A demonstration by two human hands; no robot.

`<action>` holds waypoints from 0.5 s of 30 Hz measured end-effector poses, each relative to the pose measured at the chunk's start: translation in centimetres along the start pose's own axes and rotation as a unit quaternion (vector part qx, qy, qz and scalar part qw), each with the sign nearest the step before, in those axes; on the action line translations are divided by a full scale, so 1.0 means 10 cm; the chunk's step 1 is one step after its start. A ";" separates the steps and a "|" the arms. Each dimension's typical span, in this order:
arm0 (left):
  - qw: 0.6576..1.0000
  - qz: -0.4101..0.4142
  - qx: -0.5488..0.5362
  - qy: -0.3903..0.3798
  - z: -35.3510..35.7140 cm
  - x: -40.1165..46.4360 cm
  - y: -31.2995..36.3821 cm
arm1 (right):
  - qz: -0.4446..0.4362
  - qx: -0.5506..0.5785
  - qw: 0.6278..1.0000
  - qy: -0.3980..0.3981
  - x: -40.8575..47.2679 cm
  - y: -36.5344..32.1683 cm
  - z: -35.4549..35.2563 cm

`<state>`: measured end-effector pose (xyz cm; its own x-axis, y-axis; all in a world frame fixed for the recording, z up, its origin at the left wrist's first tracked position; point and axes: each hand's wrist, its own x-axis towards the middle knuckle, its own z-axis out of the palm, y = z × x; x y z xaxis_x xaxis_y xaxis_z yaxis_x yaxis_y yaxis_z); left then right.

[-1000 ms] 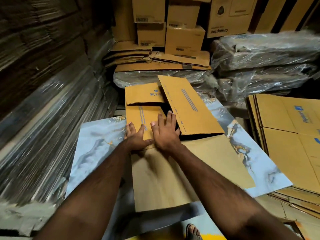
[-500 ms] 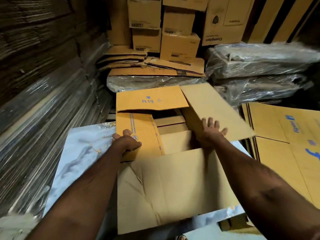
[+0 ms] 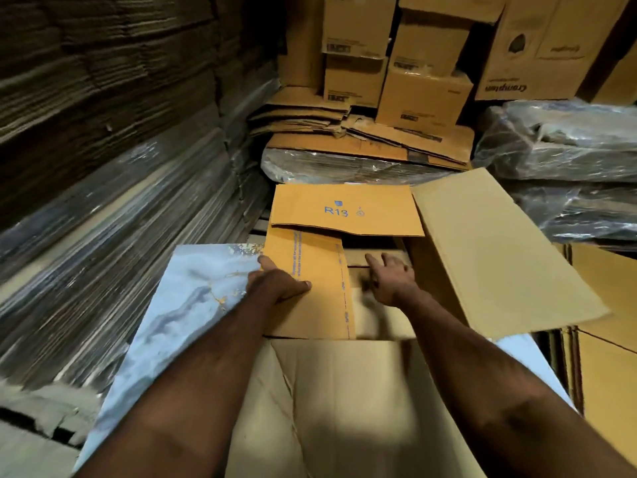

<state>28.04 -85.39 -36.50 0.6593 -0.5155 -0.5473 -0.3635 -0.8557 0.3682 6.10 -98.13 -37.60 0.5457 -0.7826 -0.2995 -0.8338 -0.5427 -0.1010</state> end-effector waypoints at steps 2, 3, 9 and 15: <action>0.999 0.006 -0.052 0.009 -0.04 0.15 -0.02 | -0.003 0.006 1.000 -0.015 0.19 -0.06 0.03; 0.995 -0.006 -0.094 0.027 -0.04 0.16 -0.01 | -0.003 0.012 1.000 -0.019 0.29 -0.08 0.04; 0.972 0.057 0.073 0.218 0.13 0.21 0.13 | 0.031 0.030 0.998 0.049 0.88 0.01 0.07; 0.975 0.095 0.014 0.198 0.06 0.28 -0.01 | 0.028 -0.034 0.974 0.220 1.55 0.02 -0.46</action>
<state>29.54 -86.79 -38.57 0.7788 -0.6124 -0.1356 -0.5185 -0.7502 0.4103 14.80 -111.79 -37.86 0.4950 -0.8583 0.1355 -0.8639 -0.5028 -0.0294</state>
